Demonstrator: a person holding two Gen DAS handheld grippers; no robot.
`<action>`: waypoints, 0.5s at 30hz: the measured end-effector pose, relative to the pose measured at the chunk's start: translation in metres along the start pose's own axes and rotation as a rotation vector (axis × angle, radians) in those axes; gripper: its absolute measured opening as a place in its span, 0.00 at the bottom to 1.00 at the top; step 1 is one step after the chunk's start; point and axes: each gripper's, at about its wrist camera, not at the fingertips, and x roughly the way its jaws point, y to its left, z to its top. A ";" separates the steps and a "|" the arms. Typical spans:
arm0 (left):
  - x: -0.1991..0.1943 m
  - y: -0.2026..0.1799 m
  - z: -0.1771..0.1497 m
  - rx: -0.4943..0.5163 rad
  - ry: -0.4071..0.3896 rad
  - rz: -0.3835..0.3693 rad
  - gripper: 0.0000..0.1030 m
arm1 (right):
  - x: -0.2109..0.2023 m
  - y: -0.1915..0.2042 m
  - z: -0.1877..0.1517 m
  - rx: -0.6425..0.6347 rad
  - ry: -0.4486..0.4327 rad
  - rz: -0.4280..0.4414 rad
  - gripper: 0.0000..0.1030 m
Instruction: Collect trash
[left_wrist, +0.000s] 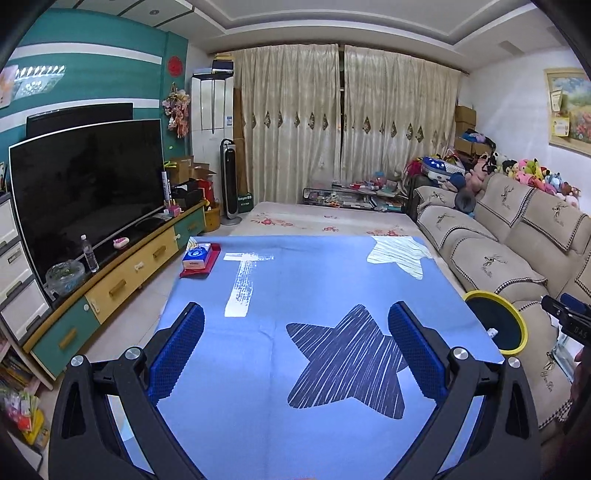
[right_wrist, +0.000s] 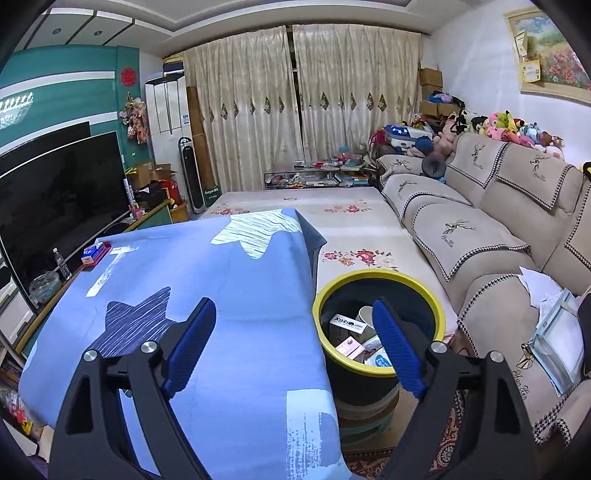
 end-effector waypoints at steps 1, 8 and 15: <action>0.001 -0.001 0.000 0.001 0.000 -0.001 0.95 | 0.000 -0.001 0.000 0.004 -0.001 -0.002 0.80; 0.010 -0.010 0.004 0.000 0.017 -0.006 0.95 | 0.004 -0.010 0.001 0.018 0.005 -0.003 0.80; 0.011 -0.016 0.005 0.009 0.017 -0.013 0.95 | 0.005 -0.010 0.001 0.016 0.008 0.001 0.80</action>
